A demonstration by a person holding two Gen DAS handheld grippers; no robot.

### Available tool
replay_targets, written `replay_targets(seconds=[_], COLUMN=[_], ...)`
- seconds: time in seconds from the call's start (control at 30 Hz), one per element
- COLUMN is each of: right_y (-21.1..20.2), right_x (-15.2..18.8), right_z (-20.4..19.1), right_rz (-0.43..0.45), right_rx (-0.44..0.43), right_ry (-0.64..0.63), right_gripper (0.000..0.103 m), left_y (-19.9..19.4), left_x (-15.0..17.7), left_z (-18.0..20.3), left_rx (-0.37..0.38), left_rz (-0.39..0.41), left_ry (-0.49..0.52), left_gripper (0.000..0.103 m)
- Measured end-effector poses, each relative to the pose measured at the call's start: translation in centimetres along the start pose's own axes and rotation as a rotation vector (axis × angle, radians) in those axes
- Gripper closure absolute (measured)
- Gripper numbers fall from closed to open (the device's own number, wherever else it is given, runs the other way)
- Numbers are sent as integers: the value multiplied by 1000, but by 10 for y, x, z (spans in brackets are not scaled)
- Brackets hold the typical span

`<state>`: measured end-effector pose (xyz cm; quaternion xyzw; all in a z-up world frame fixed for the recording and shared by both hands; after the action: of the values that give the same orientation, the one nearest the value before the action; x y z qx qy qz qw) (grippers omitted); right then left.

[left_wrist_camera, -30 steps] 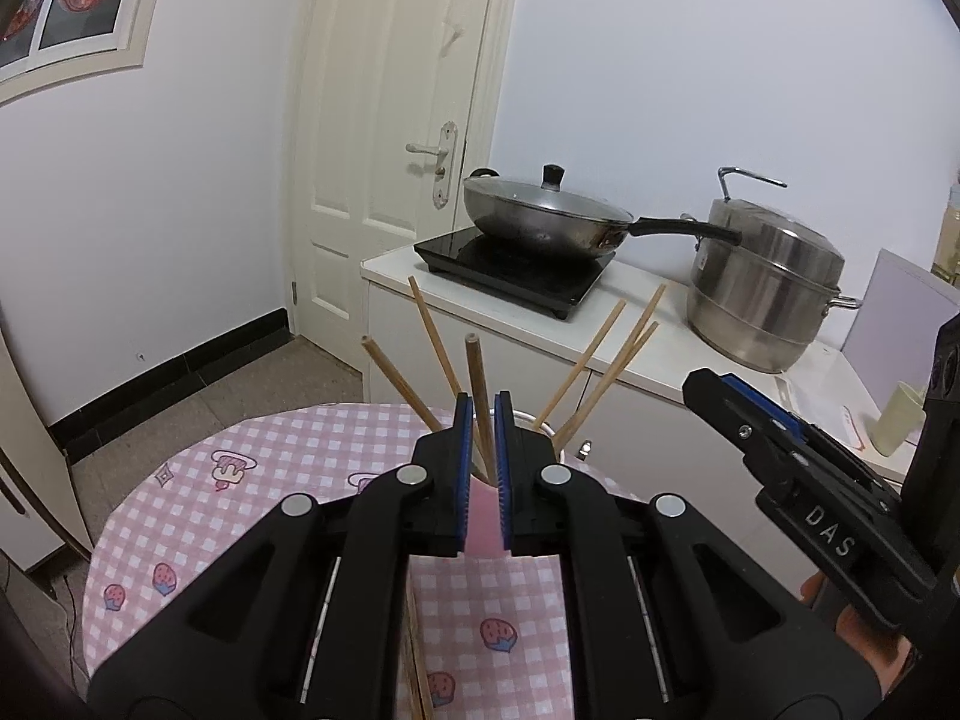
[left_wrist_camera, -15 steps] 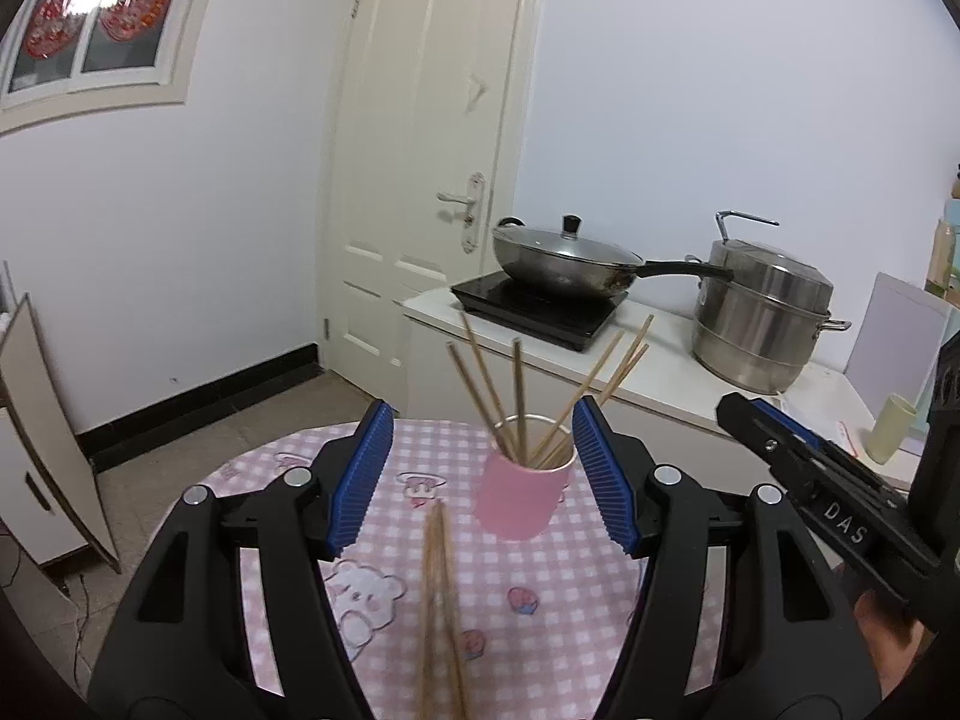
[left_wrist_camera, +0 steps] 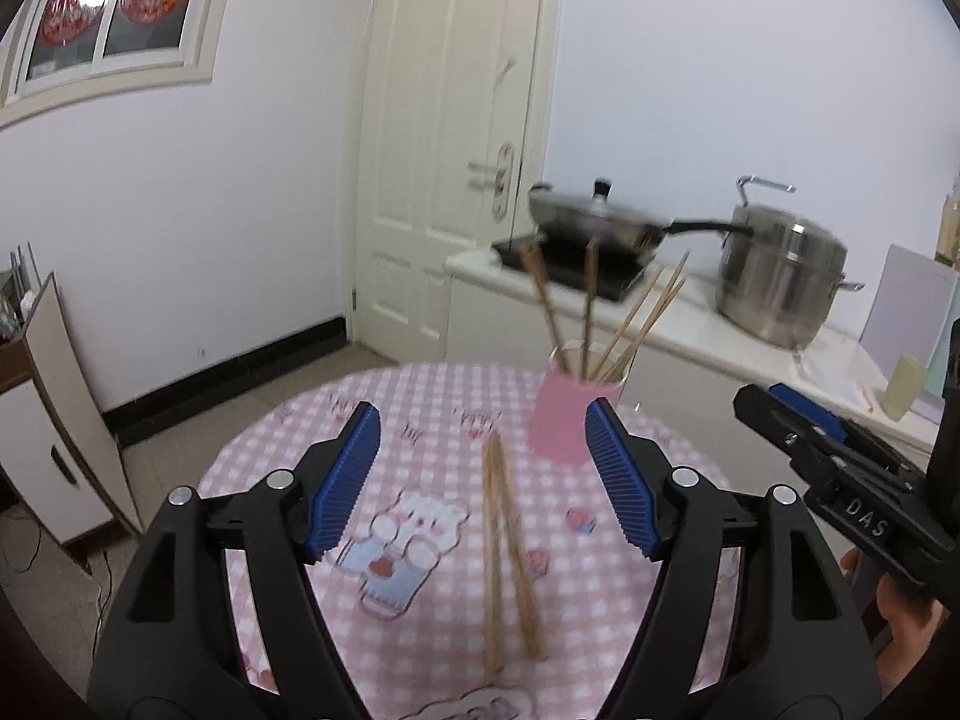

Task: Organize utensils
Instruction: 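Move both open tools back over the remaining chopsticks on the table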

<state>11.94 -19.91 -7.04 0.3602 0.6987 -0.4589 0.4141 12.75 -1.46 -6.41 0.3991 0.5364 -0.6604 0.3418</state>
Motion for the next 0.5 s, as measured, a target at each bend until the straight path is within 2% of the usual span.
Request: replay_targets(seconds=[0.27,0.5], right_y=[33,63], right_x=[36,66], right_z=[-9,-9], right_rz=[-134,-254], right_rx=[-15,-18], right_ry=[6,12], right_gripper=[51,48], left_y=[44,85], left_x=[52,90], left_z=[-39,-40], left_rx=[58,97], left_rz=[-220,-371], left_ry=[-86,-88], left_gripper=[32,32])
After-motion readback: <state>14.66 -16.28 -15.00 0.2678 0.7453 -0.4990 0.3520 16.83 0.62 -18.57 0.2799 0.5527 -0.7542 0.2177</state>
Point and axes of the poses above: each gripper's, at about its wrist camera, not at the fingertips, and y roughly the way its jaws point, z to its right, x to its underside, the point moved 6 cm from there along y, roughly the way its jaws point, and after that the axes turned 1 degree about x, right-handed, at the moved point
